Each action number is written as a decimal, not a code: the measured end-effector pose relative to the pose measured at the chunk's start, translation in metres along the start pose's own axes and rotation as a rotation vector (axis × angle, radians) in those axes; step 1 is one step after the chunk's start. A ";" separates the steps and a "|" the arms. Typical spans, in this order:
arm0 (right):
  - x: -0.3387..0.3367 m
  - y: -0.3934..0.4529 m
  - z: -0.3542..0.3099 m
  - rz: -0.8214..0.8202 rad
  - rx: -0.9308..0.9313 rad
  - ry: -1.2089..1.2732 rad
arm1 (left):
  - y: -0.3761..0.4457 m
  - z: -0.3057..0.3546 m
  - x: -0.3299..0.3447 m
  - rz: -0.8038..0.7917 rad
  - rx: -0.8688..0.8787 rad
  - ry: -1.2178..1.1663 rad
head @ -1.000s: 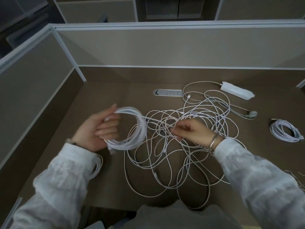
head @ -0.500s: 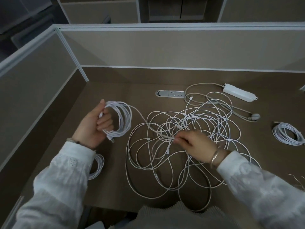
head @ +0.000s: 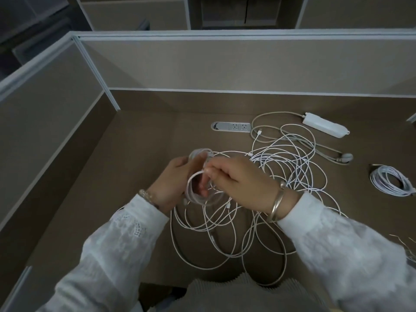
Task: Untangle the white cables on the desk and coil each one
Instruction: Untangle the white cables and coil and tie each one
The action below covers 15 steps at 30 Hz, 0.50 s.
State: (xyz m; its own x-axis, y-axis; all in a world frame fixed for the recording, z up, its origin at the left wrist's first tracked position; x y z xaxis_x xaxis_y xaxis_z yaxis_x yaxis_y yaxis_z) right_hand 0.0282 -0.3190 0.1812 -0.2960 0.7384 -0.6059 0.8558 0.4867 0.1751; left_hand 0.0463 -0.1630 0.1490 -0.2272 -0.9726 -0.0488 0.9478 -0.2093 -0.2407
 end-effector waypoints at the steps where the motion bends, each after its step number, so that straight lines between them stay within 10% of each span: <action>1: -0.003 0.001 0.001 0.038 0.001 0.009 | -0.001 0.001 0.002 -0.055 -0.041 -0.070; 10: -0.015 -0.003 0.022 0.115 0.179 -0.138 | -0.010 0.007 0.009 -0.466 -0.307 -0.345; 15: -0.007 -0.005 0.032 -0.190 0.258 -0.288 | -0.008 0.002 0.007 -0.516 -0.387 -0.486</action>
State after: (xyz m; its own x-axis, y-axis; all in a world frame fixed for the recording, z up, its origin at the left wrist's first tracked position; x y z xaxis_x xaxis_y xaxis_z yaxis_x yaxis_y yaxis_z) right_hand 0.0399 -0.3413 0.1597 -0.3593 0.4692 -0.8067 0.8864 0.4420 -0.1377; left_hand 0.0373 -0.1680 0.1531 -0.4084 -0.7166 0.5654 0.5850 -0.6809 -0.4405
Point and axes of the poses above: each hand's wrist, its own y-axis towards the middle knuckle, its own x-axis out of the palm, z = x × y, the point moved 1 cm from there along y, towards the middle knuckle, and after that the axes turned 5 degrees about y, right-handed, at the moved point
